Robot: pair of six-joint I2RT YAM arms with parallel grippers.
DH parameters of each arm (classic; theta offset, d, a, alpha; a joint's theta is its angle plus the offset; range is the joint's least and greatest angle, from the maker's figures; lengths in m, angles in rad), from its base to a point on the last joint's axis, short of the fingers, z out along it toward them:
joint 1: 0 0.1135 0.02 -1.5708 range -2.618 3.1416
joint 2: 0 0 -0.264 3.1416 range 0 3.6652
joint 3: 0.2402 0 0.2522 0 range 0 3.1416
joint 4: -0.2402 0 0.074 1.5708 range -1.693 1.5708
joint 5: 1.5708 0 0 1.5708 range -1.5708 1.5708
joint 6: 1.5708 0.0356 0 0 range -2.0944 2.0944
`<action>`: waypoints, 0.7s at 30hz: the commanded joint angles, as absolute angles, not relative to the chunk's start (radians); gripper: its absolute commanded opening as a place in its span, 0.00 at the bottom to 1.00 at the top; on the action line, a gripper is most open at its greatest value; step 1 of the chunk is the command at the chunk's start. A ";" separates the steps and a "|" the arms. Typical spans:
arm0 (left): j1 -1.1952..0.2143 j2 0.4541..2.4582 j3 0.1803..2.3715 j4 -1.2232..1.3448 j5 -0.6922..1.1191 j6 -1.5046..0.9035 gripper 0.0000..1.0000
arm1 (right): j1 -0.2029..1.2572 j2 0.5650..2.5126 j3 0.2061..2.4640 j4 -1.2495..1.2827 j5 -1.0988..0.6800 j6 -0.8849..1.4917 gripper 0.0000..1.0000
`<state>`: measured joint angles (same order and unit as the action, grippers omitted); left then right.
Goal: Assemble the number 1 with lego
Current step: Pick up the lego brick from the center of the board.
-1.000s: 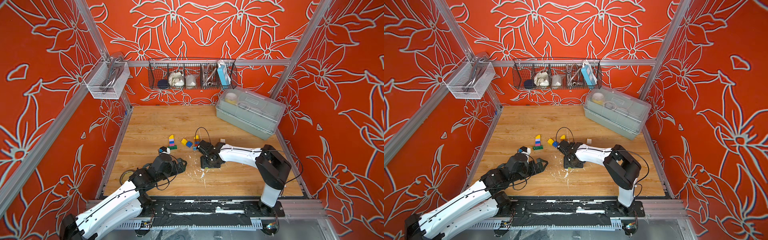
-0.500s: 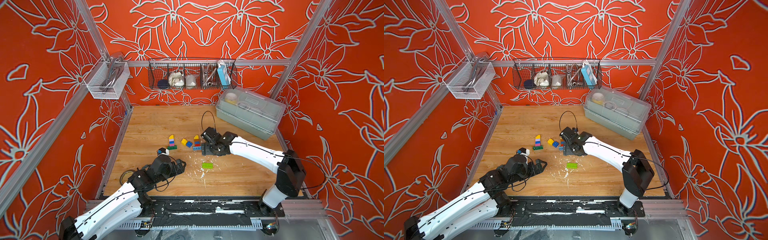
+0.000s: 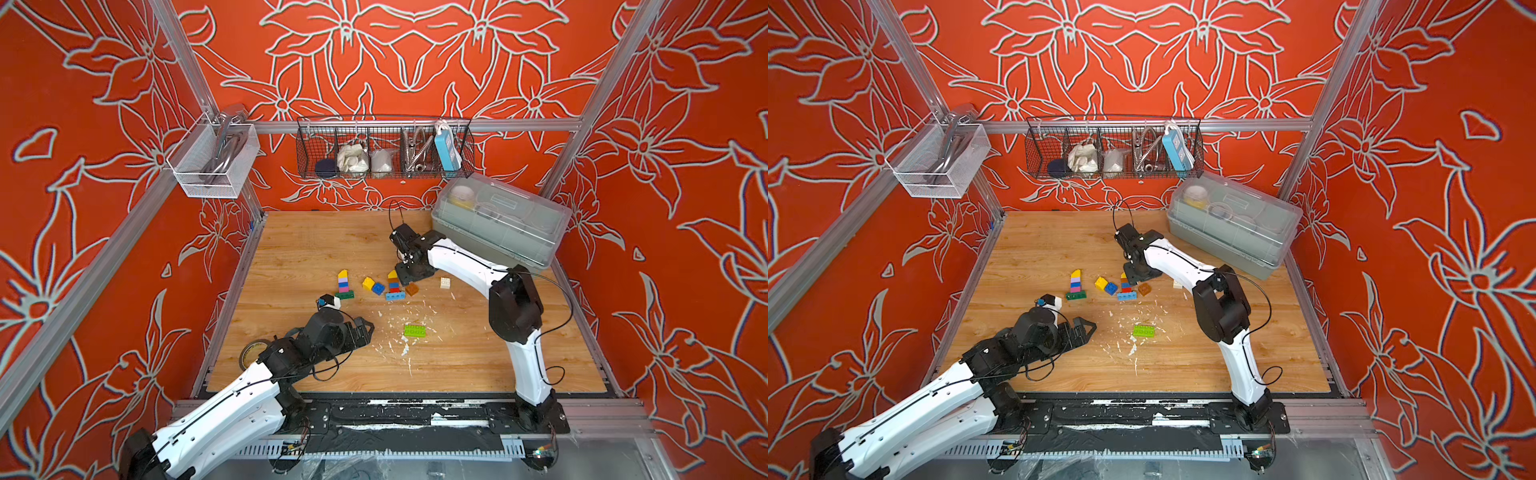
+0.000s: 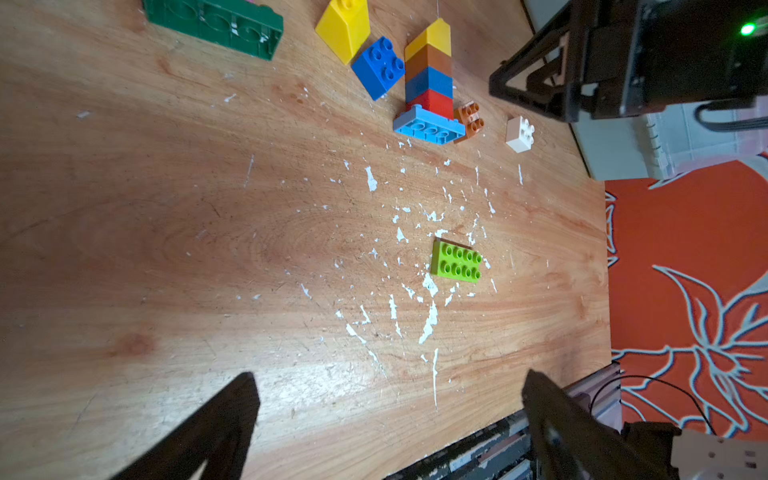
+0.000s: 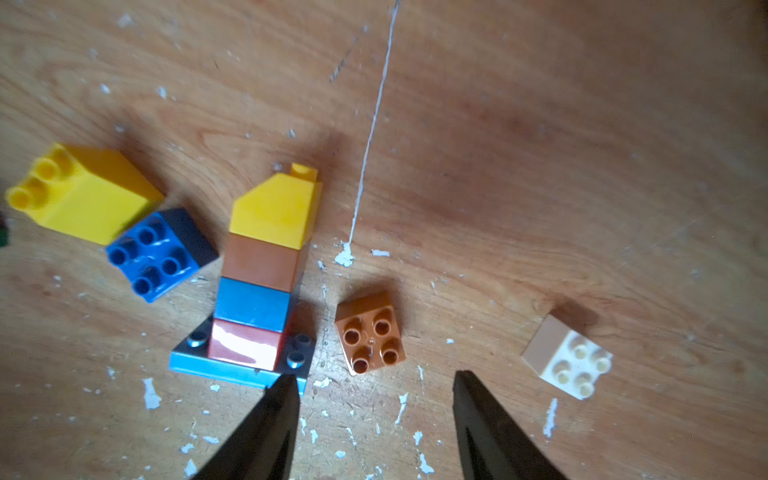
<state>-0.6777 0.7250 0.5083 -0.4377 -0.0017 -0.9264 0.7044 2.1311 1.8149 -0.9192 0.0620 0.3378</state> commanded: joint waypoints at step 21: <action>-0.620 0.943 0.579 -0.362 0.090 -0.881 0.99 | 0.647 2.183 1.795 -0.900 -0.085 0.294 0.55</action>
<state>-0.6292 0.9318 0.5564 -0.3737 0.0719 -0.8997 0.6510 2.1441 1.7672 -0.8684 -0.0795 0.2966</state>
